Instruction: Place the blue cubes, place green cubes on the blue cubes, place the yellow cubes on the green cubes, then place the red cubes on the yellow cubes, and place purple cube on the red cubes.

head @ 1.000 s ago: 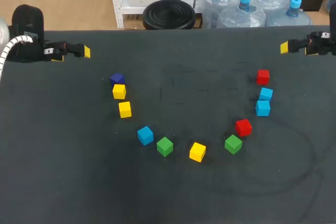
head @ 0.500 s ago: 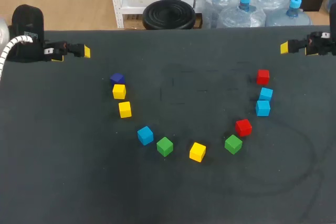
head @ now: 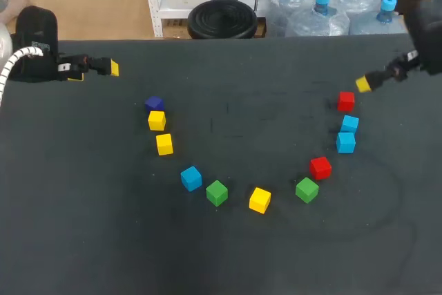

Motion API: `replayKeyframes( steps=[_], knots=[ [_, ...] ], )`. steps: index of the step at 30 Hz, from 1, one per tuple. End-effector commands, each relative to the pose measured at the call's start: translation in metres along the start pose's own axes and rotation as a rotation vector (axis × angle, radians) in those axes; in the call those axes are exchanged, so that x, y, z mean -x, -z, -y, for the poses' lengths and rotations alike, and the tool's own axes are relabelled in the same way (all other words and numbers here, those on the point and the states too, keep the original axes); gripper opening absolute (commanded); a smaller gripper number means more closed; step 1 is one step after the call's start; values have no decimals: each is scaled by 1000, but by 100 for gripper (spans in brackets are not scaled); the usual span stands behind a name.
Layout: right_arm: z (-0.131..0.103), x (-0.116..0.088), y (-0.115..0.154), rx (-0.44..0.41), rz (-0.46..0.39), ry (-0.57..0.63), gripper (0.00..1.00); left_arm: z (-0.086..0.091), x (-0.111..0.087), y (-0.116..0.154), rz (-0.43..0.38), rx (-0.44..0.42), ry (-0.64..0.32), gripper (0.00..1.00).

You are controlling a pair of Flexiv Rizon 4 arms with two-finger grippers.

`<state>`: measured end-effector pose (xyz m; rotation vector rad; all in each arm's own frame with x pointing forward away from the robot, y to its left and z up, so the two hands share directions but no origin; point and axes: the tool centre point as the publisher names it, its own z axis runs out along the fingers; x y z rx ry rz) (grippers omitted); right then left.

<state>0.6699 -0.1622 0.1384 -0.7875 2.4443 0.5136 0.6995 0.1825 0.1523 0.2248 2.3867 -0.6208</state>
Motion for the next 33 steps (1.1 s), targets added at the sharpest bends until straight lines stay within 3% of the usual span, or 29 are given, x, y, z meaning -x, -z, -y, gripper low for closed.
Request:
replayKeyframes(
  steps=[1, 3, 5, 9, 15, 18, 31, 33],
  knots=[
    [8, -10, -14, -82, -245, 216, 100, -3, -1, 0, 6, -11, -2, 100],
    [12, -15, -24, -75, -251, 210, 100, -3, -1, 0, 6, -11, -2, 100],
    [17, -19, -35, -142, -280, 252, 100, -3, -1, 0, 6, -11, -2, 100],
    [18, -14, -54, -150, -276, 281, 100, -3, -1, 0, 6, -11, -2, 100],
    [23, -23, -86, -227, -409, 394, 100, -3, -1, 0, 6, -11, -2, 100],
    [29, -27, -96, -221, -450, 405, 100, -3, -1, 0, 6, -11, -2, 100],
    [51, -36, -116, -148, -489, 341, 100, -3, -1, 0, 6, -11, -2, 100],
    [53, -38, -120, -152, -495, 342, 96, -3, -1, 0, 6, -11, -2, 100]
  ],
)
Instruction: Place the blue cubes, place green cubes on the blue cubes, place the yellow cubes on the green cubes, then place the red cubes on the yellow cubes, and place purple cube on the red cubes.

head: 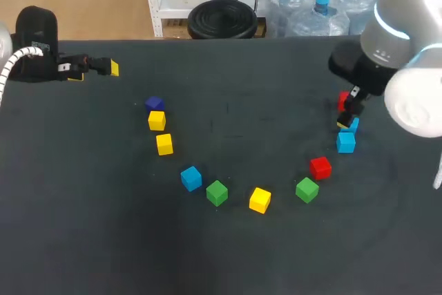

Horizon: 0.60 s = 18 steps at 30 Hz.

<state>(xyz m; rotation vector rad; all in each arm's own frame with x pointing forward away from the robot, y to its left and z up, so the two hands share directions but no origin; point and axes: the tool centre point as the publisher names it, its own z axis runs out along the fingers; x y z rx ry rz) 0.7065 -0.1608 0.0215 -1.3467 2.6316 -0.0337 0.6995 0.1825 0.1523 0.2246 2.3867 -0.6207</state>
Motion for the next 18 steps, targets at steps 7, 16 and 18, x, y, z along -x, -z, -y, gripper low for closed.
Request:
replayKeyframes(
  steps=[7, 16, 18],
  knots=[
    [12, 5, -29, 49, -34, -12, 51, -3, -1, 0, 6, -12, -3, 100],
    [8, 3, -38, 78, -59, -14, 42, -3, -1, 0, 6, -12, -3, 100],
    [7, 2, -38, 80, -63, -13, 36, -3, -1, 0, 6, -12, -3, 100]
  ],
)
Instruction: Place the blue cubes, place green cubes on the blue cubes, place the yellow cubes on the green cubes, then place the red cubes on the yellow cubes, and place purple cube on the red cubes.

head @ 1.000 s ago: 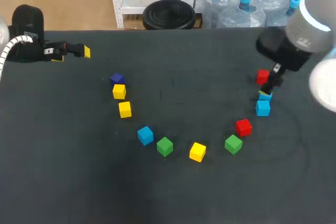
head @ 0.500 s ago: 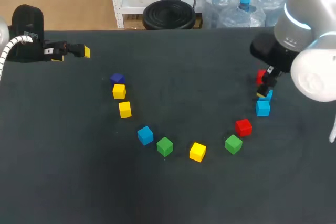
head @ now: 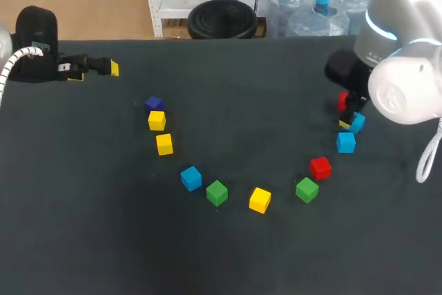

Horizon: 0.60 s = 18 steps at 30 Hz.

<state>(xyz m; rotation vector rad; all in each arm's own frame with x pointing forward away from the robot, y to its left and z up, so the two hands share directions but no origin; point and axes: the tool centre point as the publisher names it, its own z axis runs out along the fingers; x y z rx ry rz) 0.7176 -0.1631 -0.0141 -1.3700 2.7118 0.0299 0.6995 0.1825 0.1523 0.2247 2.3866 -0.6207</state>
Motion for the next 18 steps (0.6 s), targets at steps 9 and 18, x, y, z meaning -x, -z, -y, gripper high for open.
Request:
replayKeyframes(
  steps=[9, 18],
  knots=[
    [-9, 0, 4, 19, -25, 0, 0, -3, -1, 0, 6, -12, -3, 100],
    [-43, 18, 21, 2, -15, 184, 0, -3, -1, 0, 6, -12, -3, 100]
  ],
)
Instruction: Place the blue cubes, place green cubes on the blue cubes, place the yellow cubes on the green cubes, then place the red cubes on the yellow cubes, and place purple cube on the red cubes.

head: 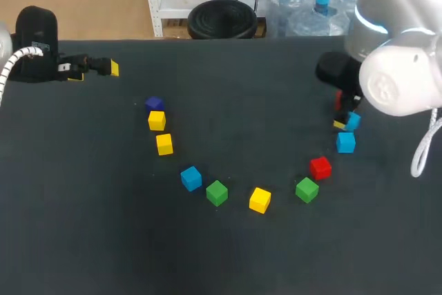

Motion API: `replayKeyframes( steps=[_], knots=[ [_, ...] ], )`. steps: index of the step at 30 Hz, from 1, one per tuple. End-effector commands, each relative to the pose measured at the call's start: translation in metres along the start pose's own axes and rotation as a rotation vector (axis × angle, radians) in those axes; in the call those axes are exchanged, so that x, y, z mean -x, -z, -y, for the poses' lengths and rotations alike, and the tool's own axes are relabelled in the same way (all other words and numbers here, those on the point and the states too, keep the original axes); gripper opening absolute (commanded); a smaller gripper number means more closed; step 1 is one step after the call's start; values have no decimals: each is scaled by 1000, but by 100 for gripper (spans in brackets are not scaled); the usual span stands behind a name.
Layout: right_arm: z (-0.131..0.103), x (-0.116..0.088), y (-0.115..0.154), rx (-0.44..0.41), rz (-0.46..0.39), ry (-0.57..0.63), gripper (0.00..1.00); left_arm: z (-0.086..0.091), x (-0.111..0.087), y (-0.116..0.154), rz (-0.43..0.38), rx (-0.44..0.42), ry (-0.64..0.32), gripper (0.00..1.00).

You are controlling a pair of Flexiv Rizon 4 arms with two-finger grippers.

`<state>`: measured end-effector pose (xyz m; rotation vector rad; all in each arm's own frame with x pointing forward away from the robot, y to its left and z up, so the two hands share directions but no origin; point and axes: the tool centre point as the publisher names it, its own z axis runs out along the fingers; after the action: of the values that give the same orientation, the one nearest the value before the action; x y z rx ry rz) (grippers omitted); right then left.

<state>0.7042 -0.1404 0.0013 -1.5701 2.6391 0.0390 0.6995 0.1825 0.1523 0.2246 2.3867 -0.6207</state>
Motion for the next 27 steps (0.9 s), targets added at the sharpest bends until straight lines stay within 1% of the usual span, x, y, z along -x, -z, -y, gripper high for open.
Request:
replayKeyframes(
  steps=[1, 5, 9, 11, 12, 14, 16, 18, 24, 27],
  knots=[
    [-21, 13, 7, -29, 12, 67, 0, -3, -1, 0, 6, -12, -3, 100],
    [-37, 30, 12, -35, 25, 165, 0, -3, -1, 0, 6, -12, -3, 100],
    [-54, 44, 8, -36, 28, 280, 0, -3, -1, 0, 6, -12, -3, 100],
    [-63, 51, 4, -9, 48, 369, 0, -3, -1, 0, 6, -12, -3, 100],
    [-68, 54, 0, 1, 33, 415, 0, -3, -1, 0, 6, -12, -3, 100],
    [-71, 58, -8, -33, -7, 493, 0, -3, -1, 0, 6, -12, -3, 100],
    [-73, 65, -6, -10, 1, 524, 0, -3, -1, 0, 6, -12, -3, 100],
    [-74, 72, -4, -13, 1, 569, 0, -3, -1, 0, 6, -12, -3, 100],
    [-72, 94, -1, -19, 7, 644, 0, -3, -1, 0, 6, -12, -3, 100],
    [-72, 106, -1, -27, 3, 652, 0, -3, -1, 0, 6, -12, -3, 100]
  ],
)
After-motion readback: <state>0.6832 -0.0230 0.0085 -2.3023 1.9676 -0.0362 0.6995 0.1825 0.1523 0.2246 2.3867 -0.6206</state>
